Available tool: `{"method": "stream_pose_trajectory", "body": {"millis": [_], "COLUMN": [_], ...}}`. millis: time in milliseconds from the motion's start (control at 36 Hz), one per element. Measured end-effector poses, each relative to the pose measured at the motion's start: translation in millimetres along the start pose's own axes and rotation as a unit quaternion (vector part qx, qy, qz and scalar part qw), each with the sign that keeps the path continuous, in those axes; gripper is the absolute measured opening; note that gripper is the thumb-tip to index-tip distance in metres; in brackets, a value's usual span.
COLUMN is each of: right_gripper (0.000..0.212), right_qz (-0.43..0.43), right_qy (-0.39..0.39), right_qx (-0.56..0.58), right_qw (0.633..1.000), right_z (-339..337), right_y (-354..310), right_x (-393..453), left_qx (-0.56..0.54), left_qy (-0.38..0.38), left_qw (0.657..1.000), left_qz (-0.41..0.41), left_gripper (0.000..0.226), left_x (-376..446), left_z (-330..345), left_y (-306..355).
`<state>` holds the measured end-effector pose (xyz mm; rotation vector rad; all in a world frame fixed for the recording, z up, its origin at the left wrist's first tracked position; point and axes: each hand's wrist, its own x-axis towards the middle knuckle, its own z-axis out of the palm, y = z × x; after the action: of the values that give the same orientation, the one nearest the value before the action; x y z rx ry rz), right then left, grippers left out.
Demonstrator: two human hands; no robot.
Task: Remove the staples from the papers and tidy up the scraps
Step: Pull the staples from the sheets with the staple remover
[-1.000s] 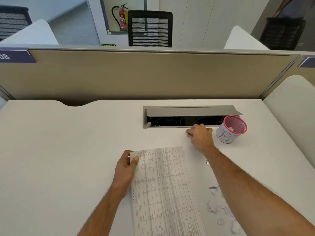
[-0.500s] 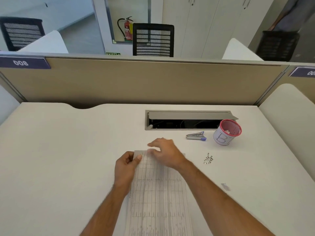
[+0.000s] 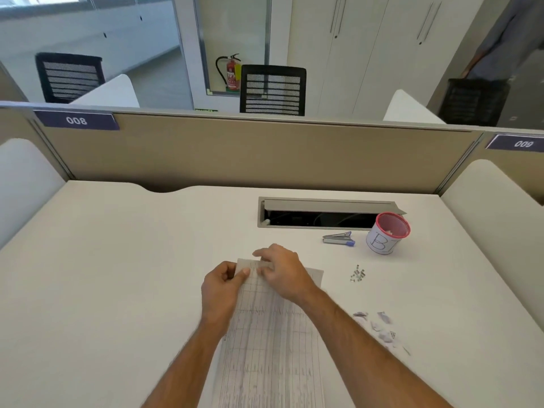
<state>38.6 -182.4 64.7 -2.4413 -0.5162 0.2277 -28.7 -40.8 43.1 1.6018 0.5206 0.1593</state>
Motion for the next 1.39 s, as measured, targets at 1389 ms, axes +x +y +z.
{"method": "stream_pose_trajectory", "body": {"millis": [1389], "right_gripper": [0.016], "right_qz": [0.078], "right_qy": [0.065], "right_qx": [0.615], "right_qw": [0.782], "right_z": [-74.9], "right_y": [-74.9], "right_x": [-88.5], "left_qx": [0.057], "left_qy": [-0.002], "left_qw": [0.966], "left_qz": [0.253], "left_gripper": [0.01], "left_x": [-48.9], "left_z": [-12.8], "left_y": [120.0]}}
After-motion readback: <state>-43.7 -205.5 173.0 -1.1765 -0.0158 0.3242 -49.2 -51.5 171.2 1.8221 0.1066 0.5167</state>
